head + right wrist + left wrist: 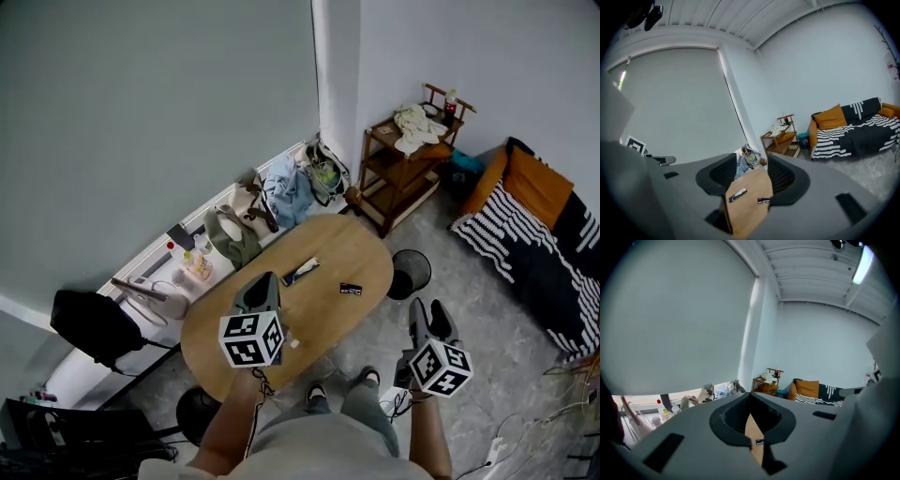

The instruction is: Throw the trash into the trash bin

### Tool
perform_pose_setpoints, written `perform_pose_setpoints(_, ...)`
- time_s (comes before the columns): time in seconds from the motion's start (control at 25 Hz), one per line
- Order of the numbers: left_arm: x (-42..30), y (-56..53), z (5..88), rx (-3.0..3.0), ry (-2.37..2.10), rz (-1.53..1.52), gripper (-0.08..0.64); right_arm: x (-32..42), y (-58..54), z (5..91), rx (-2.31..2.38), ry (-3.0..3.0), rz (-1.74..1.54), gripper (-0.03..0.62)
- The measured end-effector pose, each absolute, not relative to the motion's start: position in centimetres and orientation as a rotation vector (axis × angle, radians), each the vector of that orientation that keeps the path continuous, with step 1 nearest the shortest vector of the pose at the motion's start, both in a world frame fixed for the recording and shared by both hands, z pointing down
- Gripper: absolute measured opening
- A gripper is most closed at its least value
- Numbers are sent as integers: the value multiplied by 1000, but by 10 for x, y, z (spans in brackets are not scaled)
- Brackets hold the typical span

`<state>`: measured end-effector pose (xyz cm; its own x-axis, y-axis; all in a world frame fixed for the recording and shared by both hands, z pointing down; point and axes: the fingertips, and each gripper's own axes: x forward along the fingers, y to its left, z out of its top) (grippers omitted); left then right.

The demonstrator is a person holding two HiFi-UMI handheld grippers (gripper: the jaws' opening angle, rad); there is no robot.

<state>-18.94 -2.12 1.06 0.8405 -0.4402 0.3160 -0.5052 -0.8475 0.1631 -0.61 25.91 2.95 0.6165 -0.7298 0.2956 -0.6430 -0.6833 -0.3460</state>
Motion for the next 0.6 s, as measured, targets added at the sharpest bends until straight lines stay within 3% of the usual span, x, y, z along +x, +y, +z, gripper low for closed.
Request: perform_pose_setpoints(0.6,-213,-70,32,2443,-1311,317,11,86,72,38,-2396,1793,-709,212)
